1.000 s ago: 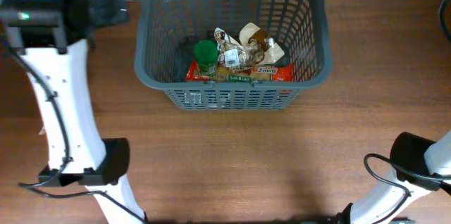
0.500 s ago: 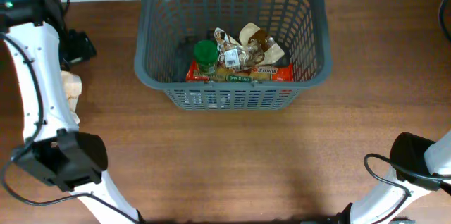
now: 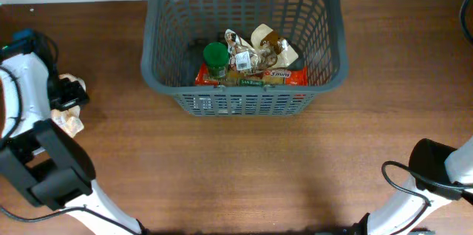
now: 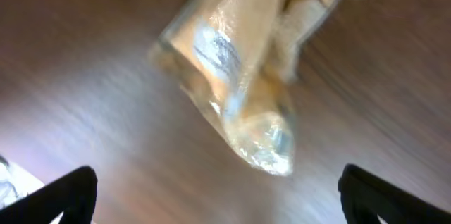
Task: Pack container
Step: 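Move the left gripper back to the second paper wrapper on the left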
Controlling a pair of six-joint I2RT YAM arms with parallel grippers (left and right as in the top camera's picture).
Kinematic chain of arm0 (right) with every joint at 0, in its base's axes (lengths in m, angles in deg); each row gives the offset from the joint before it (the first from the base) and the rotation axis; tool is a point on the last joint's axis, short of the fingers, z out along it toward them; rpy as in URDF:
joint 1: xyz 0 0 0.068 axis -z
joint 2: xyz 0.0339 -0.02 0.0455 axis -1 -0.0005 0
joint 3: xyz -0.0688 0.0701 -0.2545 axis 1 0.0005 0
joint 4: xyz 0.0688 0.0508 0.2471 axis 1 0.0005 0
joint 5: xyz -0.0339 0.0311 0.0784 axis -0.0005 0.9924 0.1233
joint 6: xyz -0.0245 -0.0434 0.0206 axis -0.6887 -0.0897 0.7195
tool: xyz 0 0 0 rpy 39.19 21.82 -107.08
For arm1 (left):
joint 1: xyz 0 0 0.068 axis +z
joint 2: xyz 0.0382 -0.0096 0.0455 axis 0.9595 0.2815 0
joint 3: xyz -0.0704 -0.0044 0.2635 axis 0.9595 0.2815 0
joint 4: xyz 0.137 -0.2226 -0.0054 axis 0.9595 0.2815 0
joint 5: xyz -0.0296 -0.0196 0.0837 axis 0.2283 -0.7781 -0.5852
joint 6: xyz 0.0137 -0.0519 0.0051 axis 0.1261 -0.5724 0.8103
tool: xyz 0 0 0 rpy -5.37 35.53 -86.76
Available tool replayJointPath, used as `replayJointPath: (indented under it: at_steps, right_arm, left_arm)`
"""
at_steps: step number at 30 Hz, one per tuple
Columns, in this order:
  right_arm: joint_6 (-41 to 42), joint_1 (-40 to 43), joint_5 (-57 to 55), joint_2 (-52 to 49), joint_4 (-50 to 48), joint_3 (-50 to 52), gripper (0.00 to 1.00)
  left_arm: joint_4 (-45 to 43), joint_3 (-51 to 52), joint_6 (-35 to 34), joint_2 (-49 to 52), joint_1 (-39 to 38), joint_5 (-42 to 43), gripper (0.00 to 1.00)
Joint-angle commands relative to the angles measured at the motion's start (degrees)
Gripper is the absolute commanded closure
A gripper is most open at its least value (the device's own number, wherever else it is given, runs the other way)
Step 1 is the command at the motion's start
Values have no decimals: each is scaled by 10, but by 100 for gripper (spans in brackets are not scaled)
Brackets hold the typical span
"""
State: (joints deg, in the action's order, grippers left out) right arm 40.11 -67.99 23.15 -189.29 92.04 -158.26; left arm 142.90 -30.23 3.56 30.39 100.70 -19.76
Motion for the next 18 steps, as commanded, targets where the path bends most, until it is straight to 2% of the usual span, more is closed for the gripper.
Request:
replayJointPath:
  at_steps: [1,4,7,18]
  right_arm:
    - [3,2,-9,-1,3,0,1]
    - [3,2,-9,-1,3,0,1]
    - [3,2,-9,-1,3,0,1]
    - [3,2,-9,-1,3,0,1]
  left_arm:
    - [-41,25,103,-2,29,38,1]
    - [-85,37,144,-2,40,112,1]
    - [-133,51,197,-2,41,152,1]
    - [-241,99,219,2,40,152,1]
